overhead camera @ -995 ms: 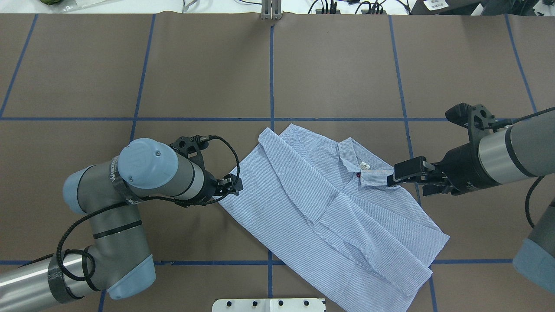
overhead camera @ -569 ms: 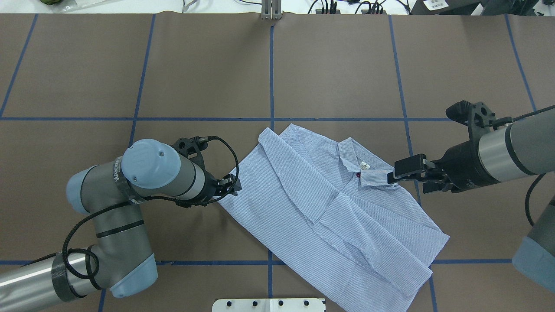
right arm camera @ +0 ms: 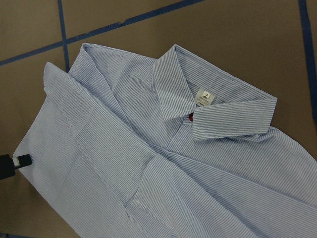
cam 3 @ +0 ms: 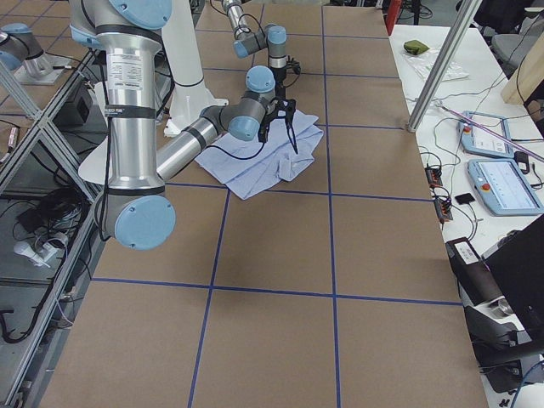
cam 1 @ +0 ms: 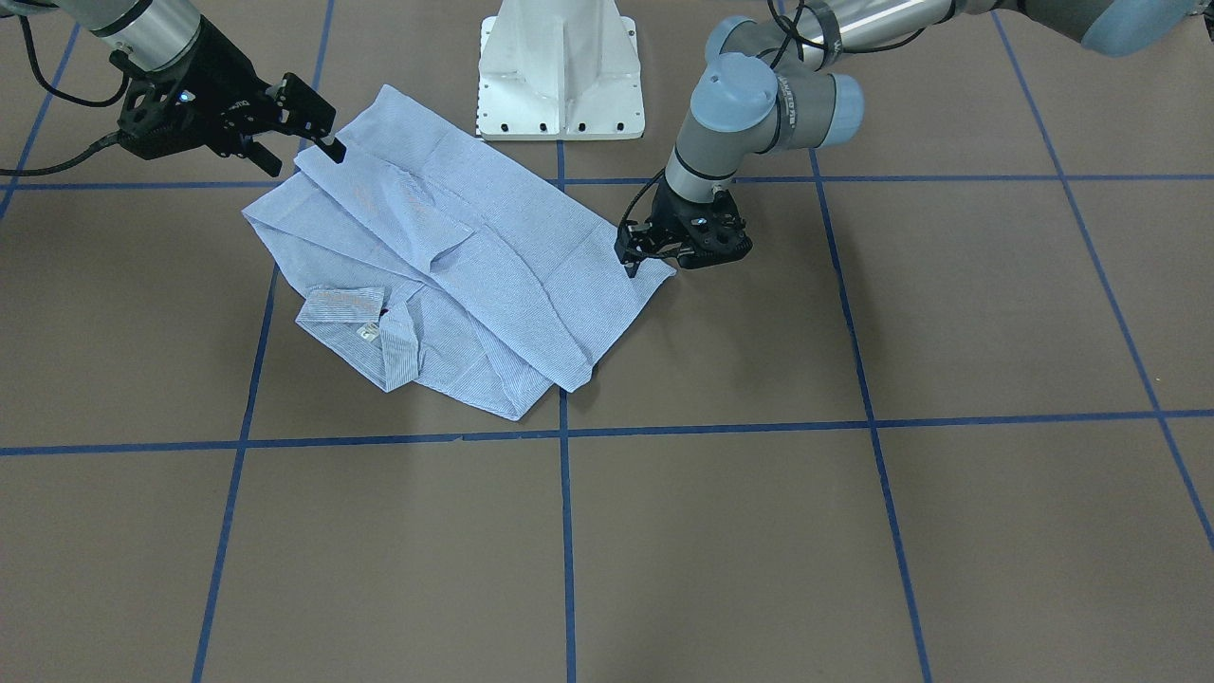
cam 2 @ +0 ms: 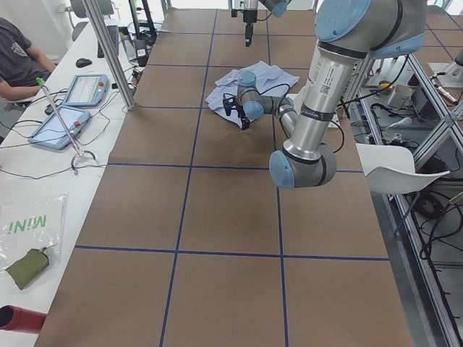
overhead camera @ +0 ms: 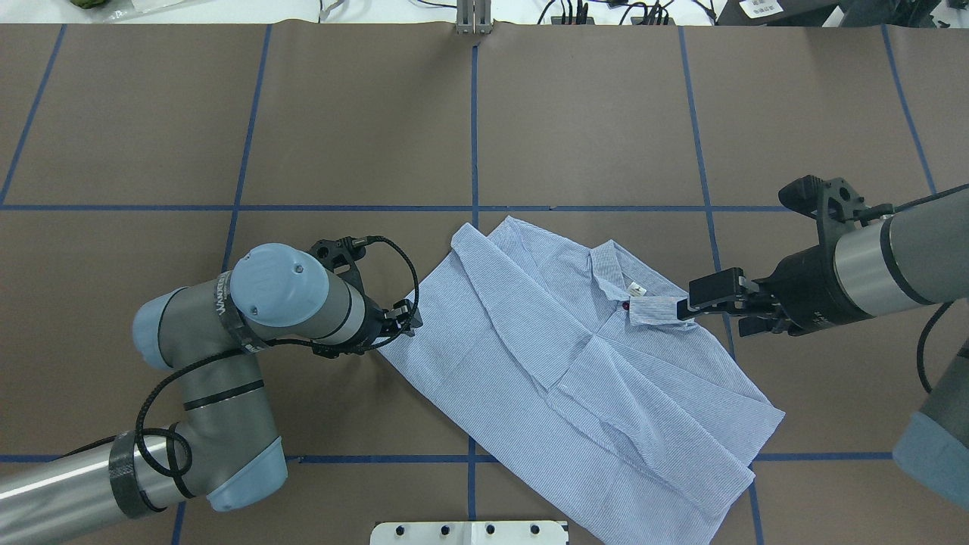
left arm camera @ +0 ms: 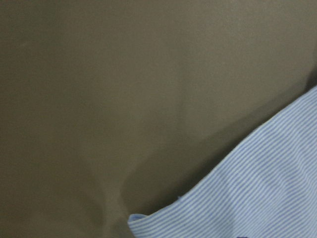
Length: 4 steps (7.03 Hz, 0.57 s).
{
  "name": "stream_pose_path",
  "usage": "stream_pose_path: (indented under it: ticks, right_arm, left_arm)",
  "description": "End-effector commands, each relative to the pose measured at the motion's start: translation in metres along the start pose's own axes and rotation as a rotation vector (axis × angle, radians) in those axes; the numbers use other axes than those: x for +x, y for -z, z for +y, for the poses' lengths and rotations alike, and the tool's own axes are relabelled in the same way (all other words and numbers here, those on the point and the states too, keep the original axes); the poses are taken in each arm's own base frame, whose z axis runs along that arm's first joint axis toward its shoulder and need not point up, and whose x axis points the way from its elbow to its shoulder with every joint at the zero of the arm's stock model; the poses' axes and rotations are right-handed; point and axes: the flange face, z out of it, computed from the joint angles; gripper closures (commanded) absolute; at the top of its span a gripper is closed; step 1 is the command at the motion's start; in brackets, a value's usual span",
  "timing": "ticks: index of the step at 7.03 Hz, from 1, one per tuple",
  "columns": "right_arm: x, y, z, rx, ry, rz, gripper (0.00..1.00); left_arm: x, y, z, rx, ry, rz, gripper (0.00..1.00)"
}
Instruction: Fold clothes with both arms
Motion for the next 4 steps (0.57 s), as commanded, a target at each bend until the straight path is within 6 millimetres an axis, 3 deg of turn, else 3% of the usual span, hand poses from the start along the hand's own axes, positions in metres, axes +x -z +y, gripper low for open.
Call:
stream_pose_path:
  ticks: [1, 3, 4]
  right_arm:
    - [0.001, 0.0001, -0.0004, 0.0, -0.002, 0.001, 0.0]
    - [0.0019, 0.0009, -0.0021, 0.004, -0.004, 0.002, 0.0]
    - [0.0034, 0.0012, -0.0024, 0.005, -0.007, 0.004, 0.0]
  left_arm:
    - [0.0009, 0.0, 0.0001, -0.001, 0.019, 0.001, 0.39]
    - [0.0036, 0.0012, 0.0006, -0.001, 0.032, 0.005, 0.86]
    - [0.0033, 0.0006, 0.0007, -0.004, 0.033, 0.004, 0.98]
